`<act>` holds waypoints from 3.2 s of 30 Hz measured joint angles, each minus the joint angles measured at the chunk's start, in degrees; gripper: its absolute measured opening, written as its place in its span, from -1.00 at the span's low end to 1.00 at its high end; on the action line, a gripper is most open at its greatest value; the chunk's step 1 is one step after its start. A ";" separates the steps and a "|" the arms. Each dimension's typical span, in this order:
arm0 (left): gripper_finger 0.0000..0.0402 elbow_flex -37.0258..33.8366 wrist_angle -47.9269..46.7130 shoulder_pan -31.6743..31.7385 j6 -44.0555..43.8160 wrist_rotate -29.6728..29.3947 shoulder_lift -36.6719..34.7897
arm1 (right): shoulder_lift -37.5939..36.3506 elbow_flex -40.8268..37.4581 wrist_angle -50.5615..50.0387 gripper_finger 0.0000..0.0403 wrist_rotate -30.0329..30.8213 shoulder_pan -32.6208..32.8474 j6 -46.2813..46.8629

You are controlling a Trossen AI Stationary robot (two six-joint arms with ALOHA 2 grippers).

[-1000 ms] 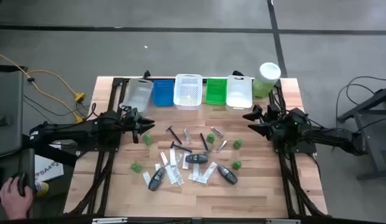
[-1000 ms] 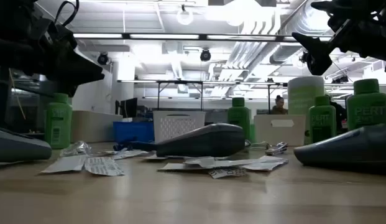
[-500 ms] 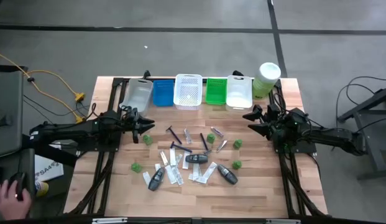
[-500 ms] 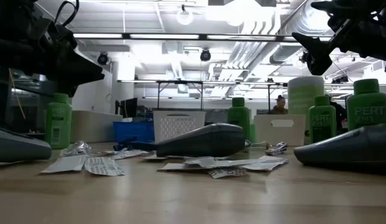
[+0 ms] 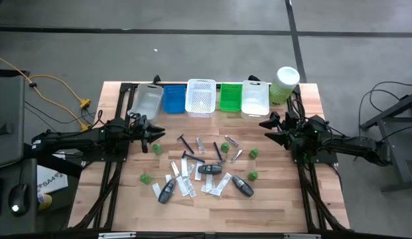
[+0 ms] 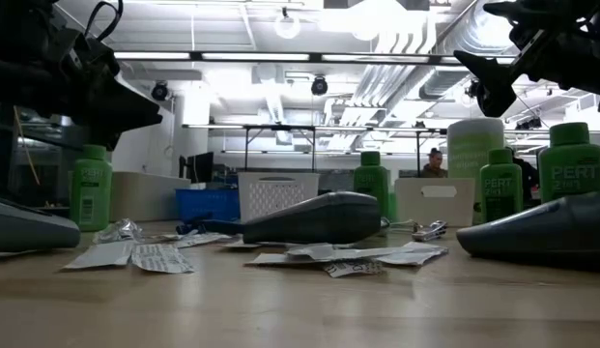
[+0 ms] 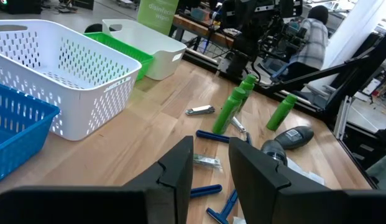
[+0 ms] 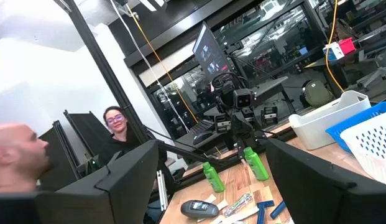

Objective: Pick & Place Travel size toiletries

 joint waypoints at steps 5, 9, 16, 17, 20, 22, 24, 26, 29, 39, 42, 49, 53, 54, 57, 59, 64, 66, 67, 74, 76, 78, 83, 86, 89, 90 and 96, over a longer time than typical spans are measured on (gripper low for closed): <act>-0.48 0.00 0.02 0.01 0.01 0.01 0.02 | -0.01 0.00 0.00 0.45 -0.01 0.01 0.00; -0.48 0.00 0.01 0.00 0.00 0.00 0.01 | -0.02 -0.02 0.00 0.45 0.00 0.01 0.00; -0.48 0.00 0.01 0.00 0.00 0.01 0.01 | 0.00 0.00 -0.01 0.45 0.00 0.02 0.00; -0.48 0.00 0.00 0.01 0.00 0.00 0.00 | -0.02 -0.02 0.00 0.45 0.00 0.00 0.00; -0.48 0.00 0.02 -0.01 0.00 0.00 0.01 | -0.01 -0.01 -0.01 0.45 -0.01 0.01 0.00; -0.48 0.00 0.02 -0.01 -0.01 -0.01 0.00 | 0.00 -0.02 0.00 0.45 0.00 0.00 0.00; -0.48 0.00 0.24 0.01 0.01 -0.01 0.02 | -0.02 0.00 -0.01 0.45 0.00 0.02 0.00; -0.48 0.00 1.59 -0.01 -0.02 -0.01 0.03 | -0.02 -0.02 -0.02 0.45 0.00 0.02 0.00; -0.48 0.00 5.35 -0.01 -2.02 0.56 0.00 | 0.00 0.00 -0.01 0.45 0.00 0.00 0.00; -0.48 1.44 4.62 -0.01 -8.71 1.89 0.04 | -0.01 -0.02 -0.01 0.45 0.00 0.00 0.00; -0.48 1.53 4.64 -0.01 -10.53 2.02 0.00 | -0.01 -0.01 0.00 0.45 -0.01 0.01 0.00; -0.48 3.09 2.77 -0.01 -13.19 2.68 1.22 | -0.02 -0.02 0.00 0.45 0.00 0.01 0.00; -0.48 8.25 -3.75 -0.01 -12.70 2.63 3.84 | 0.00 -0.01 -0.01 0.45 0.00 0.00 0.00; -0.48 9.91 -5.53 -0.01 -12.11 2.62 4.78 | 0.00 0.00 0.00 0.45 0.00 0.02 0.00; -0.48 14.87 -10.82 -0.01 -11.54 1.34 8.49 | -0.01 -0.01 -0.01 0.45 0.00 0.01 0.00; -0.48 18.16 -14.69 -0.01 -11.55 0.36 11.32 | -0.01 -0.01 0.00 0.45 0.00 0.02 0.00; -0.48 26.46 -25.40 -0.01 -13.70 0.01 20.60 | 0.00 -0.02 0.00 0.45 0.00 0.00 0.00; -0.48 29.93 -30.09 -0.01 -15.28 0.03 24.68 | -0.01 -0.01 -0.01 0.45 0.00 0.01 0.00; -0.48 31.72 -31.97 -0.01 -16.11 0.01 26.78 | 0.00 0.00 -0.02 0.45 0.00 0.00 0.00; -0.48 43.94 -46.26 -0.98 -19.58 -0.64 41.36 | 0.00 -0.02 -0.02 0.45 0.00 0.00 0.00; -0.48 46.71 -48.36 -2.56 -20.74 -1.75 45.23 | -0.02 -0.02 -0.02 0.45 0.00 0.01 0.00; -0.48 48.92 -49.59 -4.51 -22.23 -2.85 48.84 | 0.00 0.00 -0.02 0.45 0.00 0.01 0.00; -0.48 52.81 -49.89 -10.12 -27.08 -4.03 56.23 | -0.01 0.00 -0.02 0.45 0.00 0.02 0.00; -0.48 54.13 -49.93 -13.67 -30.94 -5.28 59.97 | 0.00 -0.02 0.00 0.45 -0.02 0.01 0.00; -0.48 55.15 -49.74 -17.07 -35.04 -5.94 63.00 | -0.02 0.00 -0.01 0.45 0.00 0.02 0.00; -0.48 55.17 -49.77 -18.31 -36.50 -6.28 63.83 | -0.01 0.00 -0.02 0.45 0.00 0.01 0.01; -0.48 55.21 -49.85 -25.88 -45.20 -7.82 68.17 | 0.00 0.00 -0.10 0.45 0.00 0.02 0.00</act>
